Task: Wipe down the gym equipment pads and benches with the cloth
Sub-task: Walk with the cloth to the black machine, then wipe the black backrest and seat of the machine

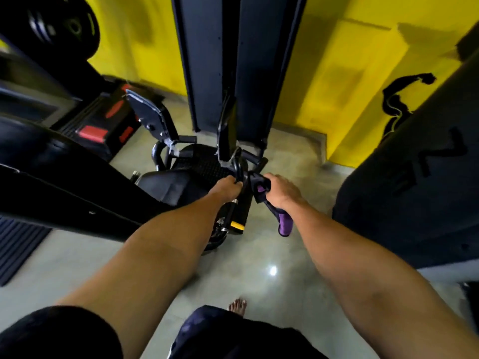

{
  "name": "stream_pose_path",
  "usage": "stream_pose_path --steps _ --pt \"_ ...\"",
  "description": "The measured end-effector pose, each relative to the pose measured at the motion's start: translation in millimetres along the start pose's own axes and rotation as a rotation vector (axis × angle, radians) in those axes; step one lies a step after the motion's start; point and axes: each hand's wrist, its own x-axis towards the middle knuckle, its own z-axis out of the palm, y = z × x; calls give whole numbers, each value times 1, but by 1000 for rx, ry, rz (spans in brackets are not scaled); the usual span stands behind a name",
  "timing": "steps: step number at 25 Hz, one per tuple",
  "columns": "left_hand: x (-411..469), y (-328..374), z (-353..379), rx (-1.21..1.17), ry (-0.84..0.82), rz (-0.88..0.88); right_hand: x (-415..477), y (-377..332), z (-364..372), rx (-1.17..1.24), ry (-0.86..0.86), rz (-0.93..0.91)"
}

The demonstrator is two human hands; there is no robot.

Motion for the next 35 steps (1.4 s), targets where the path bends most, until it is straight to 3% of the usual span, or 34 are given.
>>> stream_pose_path --steps 15,25,32,35 --pt "110 59 -3 -229 362 -348 202 32 -42 -90 -260 -466" --pt "190 54 -55 -276 396 -478 312 0 -51 76 -249 -503" --pt "251 77 -88 -427 513 -467 373 -34 -54 312 -32 -423" --pt "262 82 -88 -499 630 -507 385 -43 -37 323 -189 -464"
